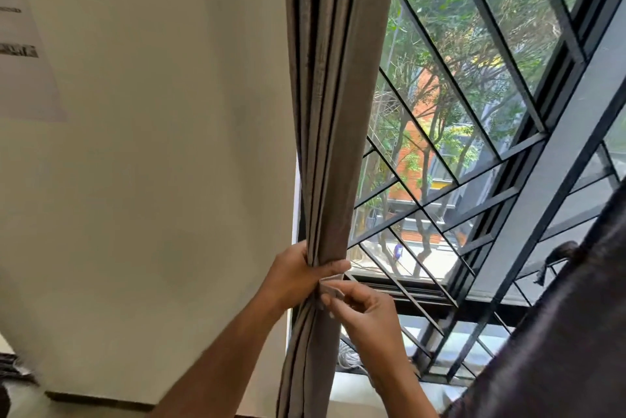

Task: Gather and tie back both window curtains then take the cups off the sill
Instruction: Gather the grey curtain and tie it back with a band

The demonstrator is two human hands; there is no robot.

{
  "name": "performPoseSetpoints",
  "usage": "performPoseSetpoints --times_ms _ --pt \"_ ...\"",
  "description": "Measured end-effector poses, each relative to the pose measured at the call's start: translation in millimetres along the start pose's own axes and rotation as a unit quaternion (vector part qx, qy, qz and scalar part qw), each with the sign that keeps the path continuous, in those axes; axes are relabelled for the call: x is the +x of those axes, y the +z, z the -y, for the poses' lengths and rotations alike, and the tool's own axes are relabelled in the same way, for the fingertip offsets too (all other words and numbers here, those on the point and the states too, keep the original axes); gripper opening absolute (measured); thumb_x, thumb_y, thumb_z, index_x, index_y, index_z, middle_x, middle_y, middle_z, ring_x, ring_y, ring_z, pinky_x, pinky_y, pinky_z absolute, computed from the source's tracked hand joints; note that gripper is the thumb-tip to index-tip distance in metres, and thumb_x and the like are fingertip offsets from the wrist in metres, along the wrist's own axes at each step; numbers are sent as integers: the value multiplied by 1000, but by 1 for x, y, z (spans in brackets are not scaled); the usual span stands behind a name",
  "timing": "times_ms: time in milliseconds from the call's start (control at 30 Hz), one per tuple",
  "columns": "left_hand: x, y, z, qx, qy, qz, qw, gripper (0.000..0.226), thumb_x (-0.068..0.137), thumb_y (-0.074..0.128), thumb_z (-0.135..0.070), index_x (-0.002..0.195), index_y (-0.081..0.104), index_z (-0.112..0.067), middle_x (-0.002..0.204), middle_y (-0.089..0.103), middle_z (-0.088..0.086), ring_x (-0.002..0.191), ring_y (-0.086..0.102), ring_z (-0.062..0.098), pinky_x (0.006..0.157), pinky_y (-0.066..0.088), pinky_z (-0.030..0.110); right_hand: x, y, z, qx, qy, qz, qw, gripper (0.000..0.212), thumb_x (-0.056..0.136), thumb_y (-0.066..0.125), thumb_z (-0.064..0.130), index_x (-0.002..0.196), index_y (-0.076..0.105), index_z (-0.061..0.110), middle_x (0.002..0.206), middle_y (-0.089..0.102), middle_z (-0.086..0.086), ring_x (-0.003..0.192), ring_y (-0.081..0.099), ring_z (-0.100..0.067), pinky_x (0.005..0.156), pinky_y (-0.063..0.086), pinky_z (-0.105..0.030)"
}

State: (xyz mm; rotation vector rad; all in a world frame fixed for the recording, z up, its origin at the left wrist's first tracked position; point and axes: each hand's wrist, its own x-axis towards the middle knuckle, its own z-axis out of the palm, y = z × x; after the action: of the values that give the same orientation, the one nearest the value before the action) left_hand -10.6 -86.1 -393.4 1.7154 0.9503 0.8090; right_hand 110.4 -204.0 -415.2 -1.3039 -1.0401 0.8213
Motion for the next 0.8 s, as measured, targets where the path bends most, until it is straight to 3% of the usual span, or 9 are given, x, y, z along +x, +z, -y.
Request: performPoseSetpoints --times_ms 100,200,333,400,467,533,600,700,800 --pt "-7 -11 -8 -85 -25 74 993 40 85 85 -55 111 80 -24 102 84 3 90 79 19 89 62 43 -5 8 -1 -17 -24 -2 1000 33 98 72 -3 102 90 24 100 87 -3 101 82 -17 96 63 -32" --pt "-11 -25 -1 -82 -39 129 988 47 87 84 -53 124 75 -26 114 81 5 102 78 23 94 62 38 -6 5 -2 -16 -30 26 999 42 97 65 -13 110 87 20 108 86 -1 110 81 -20 101 62 -29" --pt "-10 -29 14 -65 -53 140 987 91 71 99 -47 149 59 -23 133 74 1 123 73 23 110 58 45 -3 -1 -6 19 7 60 998 58 86 49 -32 118 66 14 112 83 -9 113 78 -20 92 62 -29" --pt "-9 -30 20 -76 -29 119 990 74 80 94 -39 145 65 -21 128 78 4 119 76 22 107 59 43 5 -3 -12 73 24 49 996 53 83 50 -31 115 56 11 109 82 -17 111 79 -29 87 62 -32" --pt "-11 -30 22 -120 -10 109 987 49 93 83 -23 140 70 -16 121 81 9 112 78 25 98 63 37 15 -5 -17 102 26 20 994 54 75 67 -15 118 54 15 100 78 -14 103 78 -34 83 63 -35" --pt "-12 -30 26 -173 -14 120 977 47 97 77 -14 143 68 -11 123 80 15 114 78 31 94 63 35 28 -9 -18 105 36 -7 994 71 65 78 0 127 57 27 101 67 -12 96 75 -31 82 65 -42" --pt "-14 -28 28 -215 -18 141 966 47 99 72 -9 146 66 -13 130 77 19 120 75 34 99 62 39 38 -10 -11 79 45 26 996 81 63 81 7 136 59 34 113 65 -12 93 73 -26 76 64 -36" --pt "-16 -25 33 -271 -21 162 949 56 100 69 0 153 57 -16 141 71 18 132 68 37 111 56 47 51 -8 0 45 52 70 995 56 70 88 27 124 73 31 121 74 -10 102 80 -28 74 62 -29" --pt "-16 -21 33 -263 -19 147 954 56 99 69 2 150 59 -18 136 75 14 126 72 34 107 60 43 59 0 3 -43 4 8 999 32 78 85 45 108 80 35 104 82 -2 94 79 -21 72 62 -27"
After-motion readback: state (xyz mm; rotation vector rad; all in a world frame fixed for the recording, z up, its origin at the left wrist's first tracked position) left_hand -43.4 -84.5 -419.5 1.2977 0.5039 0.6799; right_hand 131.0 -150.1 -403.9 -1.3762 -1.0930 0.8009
